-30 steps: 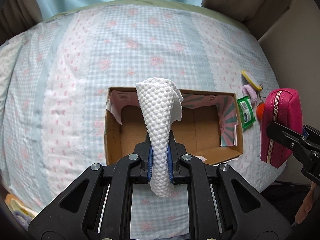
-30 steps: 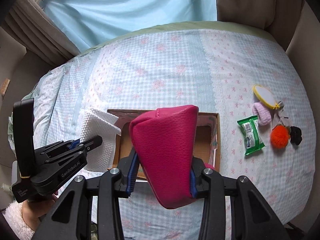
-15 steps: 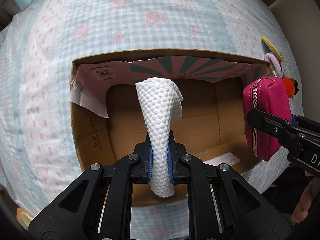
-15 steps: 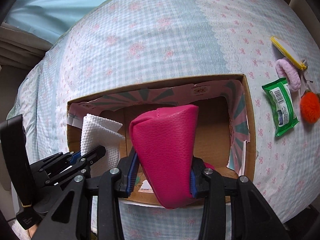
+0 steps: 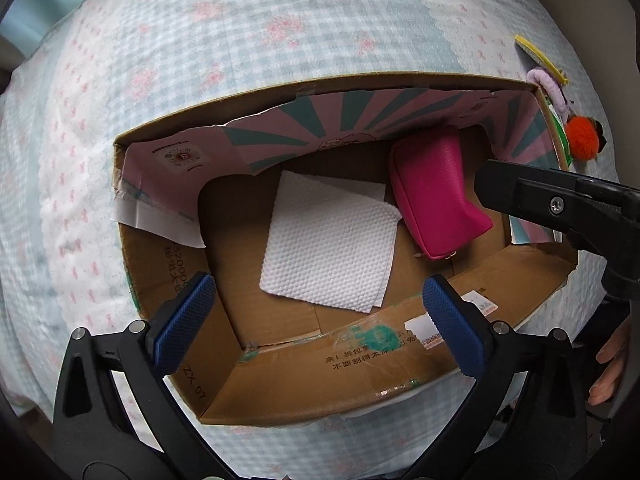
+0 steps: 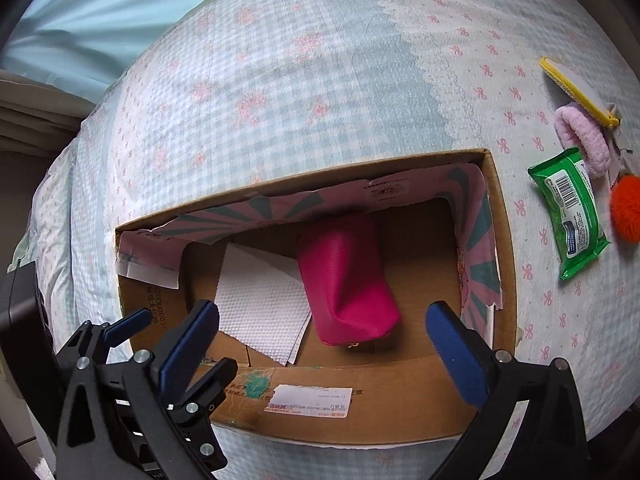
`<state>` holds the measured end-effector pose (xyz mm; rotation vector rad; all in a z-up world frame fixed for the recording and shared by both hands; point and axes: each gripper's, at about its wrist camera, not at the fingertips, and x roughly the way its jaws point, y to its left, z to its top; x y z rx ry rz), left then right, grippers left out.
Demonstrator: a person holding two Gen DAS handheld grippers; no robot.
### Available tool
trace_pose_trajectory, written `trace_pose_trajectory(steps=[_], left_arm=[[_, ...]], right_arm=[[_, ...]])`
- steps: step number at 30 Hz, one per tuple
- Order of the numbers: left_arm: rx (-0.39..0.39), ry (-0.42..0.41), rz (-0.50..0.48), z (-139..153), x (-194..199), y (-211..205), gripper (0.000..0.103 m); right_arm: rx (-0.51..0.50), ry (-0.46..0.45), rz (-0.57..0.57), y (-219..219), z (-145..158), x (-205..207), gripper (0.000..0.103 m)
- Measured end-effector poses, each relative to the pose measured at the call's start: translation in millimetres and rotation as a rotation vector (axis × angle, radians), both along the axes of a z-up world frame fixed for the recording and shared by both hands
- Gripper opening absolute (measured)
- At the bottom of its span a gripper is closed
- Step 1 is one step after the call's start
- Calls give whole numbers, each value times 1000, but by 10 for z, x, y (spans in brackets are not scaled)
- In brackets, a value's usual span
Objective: Organize soft objects
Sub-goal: 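Lower both held items into the cardboard box and open both tools, then withdraw both tools from the box back toward the remaining items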
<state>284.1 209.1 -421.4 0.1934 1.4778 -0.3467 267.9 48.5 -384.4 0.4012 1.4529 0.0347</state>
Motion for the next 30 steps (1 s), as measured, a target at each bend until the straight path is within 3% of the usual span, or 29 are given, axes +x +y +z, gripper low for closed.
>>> trace_pose_trajectory(steps=[8,15,24,30], left_arm=[[2,-37,28,216,-128,15,103],[-13,-107,63,629,-368,106,103],[-50,-217,108,1487,-906,236,103],[-80,-342,176,2225,-1214,354,103]], right_arm=[[-15,-47,24,3,207,-89,103],[-41,-127,66,37,631,-310,103],[-136,-307,126,-9,1634,-923,103],[-239,-436,81,-286,2347,-1405,103]])
